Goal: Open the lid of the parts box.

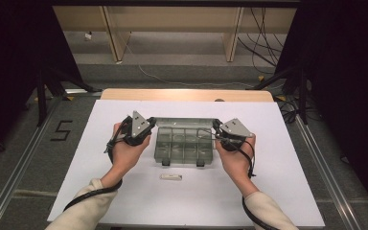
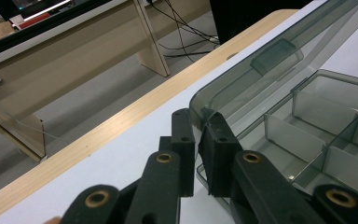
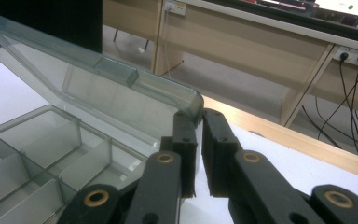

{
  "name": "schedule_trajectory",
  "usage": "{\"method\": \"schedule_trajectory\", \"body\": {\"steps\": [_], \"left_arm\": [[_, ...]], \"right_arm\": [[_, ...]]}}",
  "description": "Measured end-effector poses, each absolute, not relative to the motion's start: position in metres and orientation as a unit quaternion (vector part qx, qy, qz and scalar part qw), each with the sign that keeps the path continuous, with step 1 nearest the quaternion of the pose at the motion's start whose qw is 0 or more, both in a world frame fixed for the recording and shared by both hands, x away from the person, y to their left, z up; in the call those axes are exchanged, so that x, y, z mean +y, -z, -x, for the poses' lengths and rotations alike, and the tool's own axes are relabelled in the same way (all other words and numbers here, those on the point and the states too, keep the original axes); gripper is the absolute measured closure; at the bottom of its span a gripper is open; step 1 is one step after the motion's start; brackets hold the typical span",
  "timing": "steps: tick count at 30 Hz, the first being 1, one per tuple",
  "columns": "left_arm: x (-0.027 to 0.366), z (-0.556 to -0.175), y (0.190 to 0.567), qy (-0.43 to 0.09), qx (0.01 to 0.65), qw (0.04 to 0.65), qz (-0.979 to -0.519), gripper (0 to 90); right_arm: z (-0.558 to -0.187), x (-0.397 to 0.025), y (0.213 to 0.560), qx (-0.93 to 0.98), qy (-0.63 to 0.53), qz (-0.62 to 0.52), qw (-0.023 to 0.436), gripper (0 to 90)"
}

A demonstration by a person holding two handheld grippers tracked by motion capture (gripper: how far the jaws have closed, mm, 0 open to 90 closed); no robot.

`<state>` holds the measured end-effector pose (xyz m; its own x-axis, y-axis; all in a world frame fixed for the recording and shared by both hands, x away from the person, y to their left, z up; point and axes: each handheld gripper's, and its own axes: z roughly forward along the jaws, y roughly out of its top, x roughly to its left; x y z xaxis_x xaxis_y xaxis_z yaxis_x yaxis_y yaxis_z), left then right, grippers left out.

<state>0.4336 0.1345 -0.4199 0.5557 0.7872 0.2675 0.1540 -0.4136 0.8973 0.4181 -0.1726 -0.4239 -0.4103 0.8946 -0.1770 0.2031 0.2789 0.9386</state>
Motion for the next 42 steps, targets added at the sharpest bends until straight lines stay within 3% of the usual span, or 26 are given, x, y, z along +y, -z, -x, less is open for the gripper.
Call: {"method": "schedule_trajectory", "body": {"steps": [42], "left_arm": [[0.136, -0.456, 0.414, -0.334, 0.330, 0.462, -0.752, 83.1]], "right_arm": [[-0.438, -0.171, 0.419, 0.692, -0.468, -0.408, 0.368, 85.2]]}}
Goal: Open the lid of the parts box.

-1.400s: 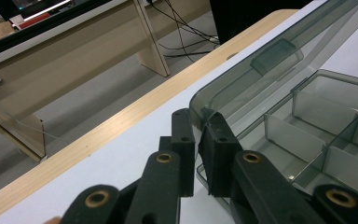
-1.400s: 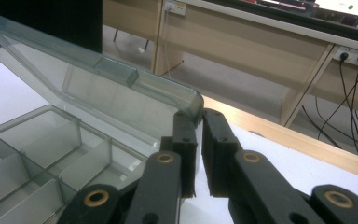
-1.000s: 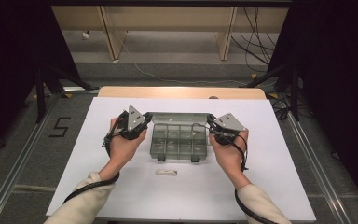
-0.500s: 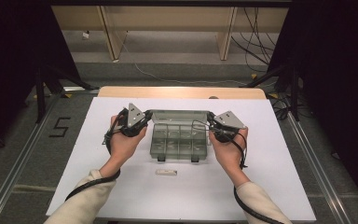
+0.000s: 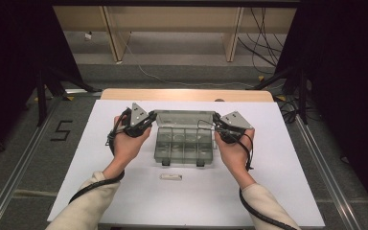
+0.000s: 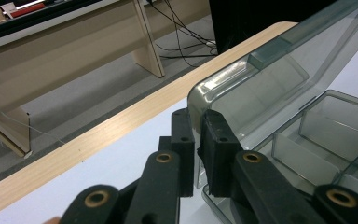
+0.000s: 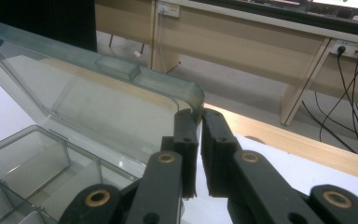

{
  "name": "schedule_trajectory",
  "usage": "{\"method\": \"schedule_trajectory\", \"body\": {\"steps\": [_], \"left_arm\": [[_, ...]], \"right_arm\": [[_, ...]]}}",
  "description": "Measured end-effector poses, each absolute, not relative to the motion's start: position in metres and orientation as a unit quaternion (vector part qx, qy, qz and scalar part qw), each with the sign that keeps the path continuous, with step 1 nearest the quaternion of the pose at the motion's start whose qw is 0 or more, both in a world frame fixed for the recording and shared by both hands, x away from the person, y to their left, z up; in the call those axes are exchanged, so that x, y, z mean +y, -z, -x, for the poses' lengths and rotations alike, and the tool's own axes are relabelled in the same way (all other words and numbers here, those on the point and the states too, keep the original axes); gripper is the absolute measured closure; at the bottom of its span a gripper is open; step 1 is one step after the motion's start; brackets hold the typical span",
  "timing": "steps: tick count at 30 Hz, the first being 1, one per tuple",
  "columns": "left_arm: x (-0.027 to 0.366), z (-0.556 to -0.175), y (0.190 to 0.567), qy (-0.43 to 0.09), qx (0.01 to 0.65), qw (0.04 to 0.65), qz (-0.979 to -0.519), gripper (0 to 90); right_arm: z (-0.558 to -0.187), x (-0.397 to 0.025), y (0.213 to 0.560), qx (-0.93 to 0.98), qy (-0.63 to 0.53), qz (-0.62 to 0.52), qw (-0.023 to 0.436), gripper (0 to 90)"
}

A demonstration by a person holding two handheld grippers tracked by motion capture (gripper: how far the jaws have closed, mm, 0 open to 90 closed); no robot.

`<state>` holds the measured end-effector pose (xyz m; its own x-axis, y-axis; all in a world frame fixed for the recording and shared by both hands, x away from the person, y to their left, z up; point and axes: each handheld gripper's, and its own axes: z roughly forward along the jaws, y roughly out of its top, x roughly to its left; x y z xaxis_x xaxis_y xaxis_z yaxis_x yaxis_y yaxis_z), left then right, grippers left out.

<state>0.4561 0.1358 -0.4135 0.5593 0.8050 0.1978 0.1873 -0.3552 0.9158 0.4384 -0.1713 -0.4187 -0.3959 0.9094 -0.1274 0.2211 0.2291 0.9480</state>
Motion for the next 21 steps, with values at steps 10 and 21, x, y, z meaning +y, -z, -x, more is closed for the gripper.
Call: {"method": "schedule_trajectory", "body": {"steps": [10, 21], "left_arm": [[0.1360, -0.4605, 0.4123, -0.330, 0.333, 0.463, -0.753, 83.0], [0.1361, -0.4654, 0.4123, -0.325, 0.338, 0.468, -0.749, 82.9]], "right_arm": [[-0.4426, -0.1715, 0.4175, 0.690, -0.467, -0.412, 0.369, 85.2], [-0.4470, -0.1705, 0.4167, 0.689, -0.463, -0.420, 0.367, 85.2]]}}
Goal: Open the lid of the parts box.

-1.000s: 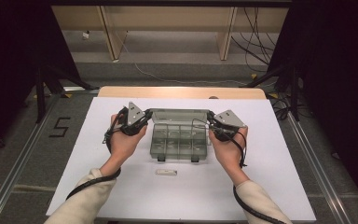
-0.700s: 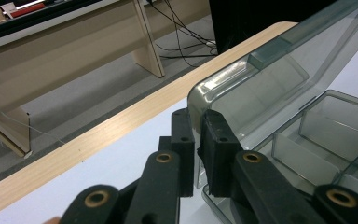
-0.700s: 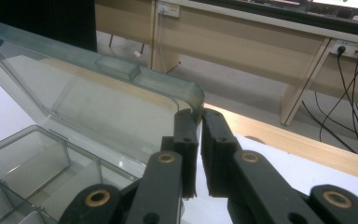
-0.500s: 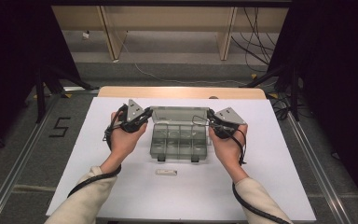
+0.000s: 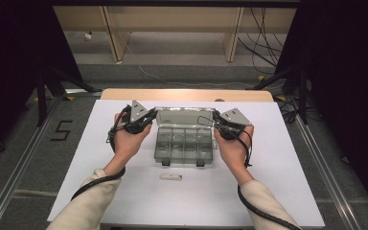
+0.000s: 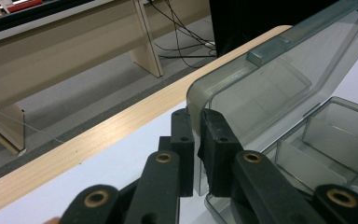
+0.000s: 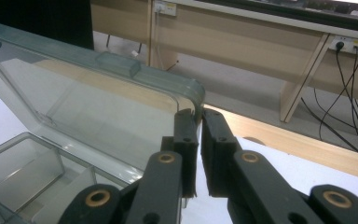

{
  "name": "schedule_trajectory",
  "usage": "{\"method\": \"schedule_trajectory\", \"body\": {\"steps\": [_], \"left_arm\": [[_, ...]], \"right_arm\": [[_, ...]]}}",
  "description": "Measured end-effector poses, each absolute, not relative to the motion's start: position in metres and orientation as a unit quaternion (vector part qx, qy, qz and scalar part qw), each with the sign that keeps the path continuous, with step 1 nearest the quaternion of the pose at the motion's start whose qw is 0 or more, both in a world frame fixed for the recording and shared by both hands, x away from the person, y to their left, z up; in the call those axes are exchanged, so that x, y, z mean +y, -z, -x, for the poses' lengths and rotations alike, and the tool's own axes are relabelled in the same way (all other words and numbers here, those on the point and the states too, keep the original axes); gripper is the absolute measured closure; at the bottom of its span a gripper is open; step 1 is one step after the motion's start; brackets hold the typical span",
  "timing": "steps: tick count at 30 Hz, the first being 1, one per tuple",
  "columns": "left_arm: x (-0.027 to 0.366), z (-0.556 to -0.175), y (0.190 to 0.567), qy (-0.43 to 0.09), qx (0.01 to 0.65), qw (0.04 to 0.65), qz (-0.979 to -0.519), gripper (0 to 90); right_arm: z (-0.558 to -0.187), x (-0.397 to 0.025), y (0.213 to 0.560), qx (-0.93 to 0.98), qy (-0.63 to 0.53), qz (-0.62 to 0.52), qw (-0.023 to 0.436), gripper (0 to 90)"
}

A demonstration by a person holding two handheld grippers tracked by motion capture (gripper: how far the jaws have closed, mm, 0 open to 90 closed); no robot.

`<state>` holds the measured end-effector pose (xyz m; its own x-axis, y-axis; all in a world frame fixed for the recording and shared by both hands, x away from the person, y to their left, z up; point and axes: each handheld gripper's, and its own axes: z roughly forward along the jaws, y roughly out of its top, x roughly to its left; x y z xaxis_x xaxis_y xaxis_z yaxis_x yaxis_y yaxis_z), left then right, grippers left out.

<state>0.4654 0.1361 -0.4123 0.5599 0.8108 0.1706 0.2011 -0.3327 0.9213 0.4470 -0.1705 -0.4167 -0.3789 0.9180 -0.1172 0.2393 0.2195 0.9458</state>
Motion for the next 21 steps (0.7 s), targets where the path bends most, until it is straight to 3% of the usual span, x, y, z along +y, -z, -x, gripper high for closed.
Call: {"method": "schedule_trajectory", "body": {"steps": [21], "left_arm": [[0.1353, -0.4726, 0.4136, -0.326, 0.346, 0.473, -0.742, 83.2]], "right_arm": [[-0.4547, -0.1696, 0.4189, 0.684, -0.466, -0.423, 0.369, 85.2]]}}
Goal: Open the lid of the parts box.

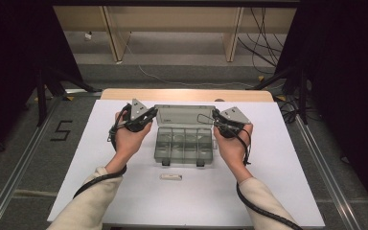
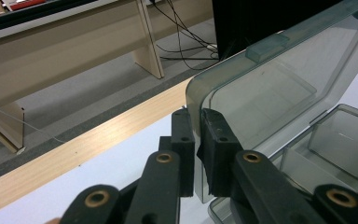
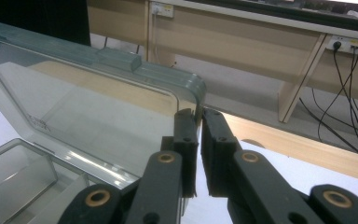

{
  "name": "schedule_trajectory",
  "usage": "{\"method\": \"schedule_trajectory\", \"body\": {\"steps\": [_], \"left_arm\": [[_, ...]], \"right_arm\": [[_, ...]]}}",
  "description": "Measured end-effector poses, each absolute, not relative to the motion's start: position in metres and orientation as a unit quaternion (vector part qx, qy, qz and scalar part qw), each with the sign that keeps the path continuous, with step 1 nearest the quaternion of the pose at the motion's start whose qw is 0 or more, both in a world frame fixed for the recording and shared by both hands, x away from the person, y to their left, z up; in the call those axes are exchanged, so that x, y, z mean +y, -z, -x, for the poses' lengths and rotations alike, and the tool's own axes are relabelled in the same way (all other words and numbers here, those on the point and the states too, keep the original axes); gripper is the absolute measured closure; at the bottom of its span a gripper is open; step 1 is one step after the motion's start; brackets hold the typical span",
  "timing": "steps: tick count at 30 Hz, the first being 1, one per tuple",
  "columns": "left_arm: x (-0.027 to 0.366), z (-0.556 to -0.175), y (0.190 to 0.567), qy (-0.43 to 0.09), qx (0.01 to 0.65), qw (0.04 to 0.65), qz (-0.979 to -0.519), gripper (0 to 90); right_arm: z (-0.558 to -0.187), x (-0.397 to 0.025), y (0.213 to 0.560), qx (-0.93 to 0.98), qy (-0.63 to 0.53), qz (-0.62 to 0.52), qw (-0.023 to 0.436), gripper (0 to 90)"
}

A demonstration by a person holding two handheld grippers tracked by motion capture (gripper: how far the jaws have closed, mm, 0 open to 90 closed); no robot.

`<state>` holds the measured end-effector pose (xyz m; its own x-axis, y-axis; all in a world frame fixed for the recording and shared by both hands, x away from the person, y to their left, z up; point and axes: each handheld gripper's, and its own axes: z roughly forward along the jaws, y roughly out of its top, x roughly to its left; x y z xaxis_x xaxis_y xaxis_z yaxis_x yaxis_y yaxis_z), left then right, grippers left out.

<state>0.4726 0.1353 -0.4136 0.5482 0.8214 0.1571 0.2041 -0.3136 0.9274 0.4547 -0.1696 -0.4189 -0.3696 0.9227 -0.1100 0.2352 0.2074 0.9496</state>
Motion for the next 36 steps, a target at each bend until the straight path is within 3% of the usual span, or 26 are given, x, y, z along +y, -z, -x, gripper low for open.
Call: {"method": "schedule_trajectory", "body": {"steps": [36], "left_arm": [[0.135, -0.484, 0.418, -0.327, 0.350, 0.482, -0.733, 83.0]], "right_arm": [[-0.466, -0.169, 0.425, 0.680, -0.465, -0.428, 0.372, 85.1]]}}
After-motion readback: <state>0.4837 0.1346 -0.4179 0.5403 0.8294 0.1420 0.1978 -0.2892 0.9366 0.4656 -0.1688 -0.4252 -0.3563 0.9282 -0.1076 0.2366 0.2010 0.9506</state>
